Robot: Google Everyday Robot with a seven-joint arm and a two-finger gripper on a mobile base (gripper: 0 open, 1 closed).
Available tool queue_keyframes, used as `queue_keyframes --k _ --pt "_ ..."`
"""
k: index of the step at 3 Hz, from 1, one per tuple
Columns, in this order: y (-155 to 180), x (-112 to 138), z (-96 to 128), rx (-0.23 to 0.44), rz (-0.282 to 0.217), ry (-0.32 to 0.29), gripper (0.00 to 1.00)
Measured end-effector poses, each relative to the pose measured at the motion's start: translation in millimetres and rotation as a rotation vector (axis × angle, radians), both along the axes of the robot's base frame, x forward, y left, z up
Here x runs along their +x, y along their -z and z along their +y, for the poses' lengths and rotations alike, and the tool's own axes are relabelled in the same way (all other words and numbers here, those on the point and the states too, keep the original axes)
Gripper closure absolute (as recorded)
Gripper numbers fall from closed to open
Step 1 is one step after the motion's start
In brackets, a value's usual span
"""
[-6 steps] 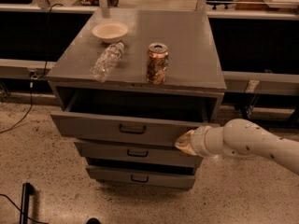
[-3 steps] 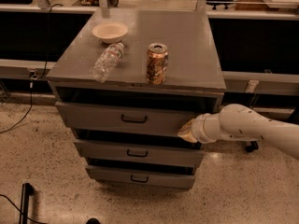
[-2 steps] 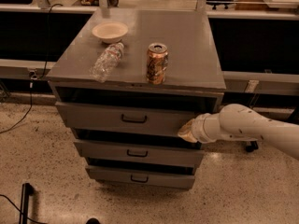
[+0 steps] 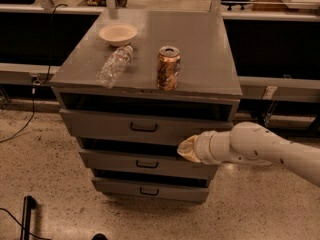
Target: Close top drawer
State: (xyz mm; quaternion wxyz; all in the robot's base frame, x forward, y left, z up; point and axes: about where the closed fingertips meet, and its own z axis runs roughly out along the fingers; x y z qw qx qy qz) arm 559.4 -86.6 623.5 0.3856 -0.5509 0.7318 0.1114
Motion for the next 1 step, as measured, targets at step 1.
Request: queue_keyframes --k 1 --pt "-1.2 -24.2 25.1 0.055 0.016 -0.04 1.0"
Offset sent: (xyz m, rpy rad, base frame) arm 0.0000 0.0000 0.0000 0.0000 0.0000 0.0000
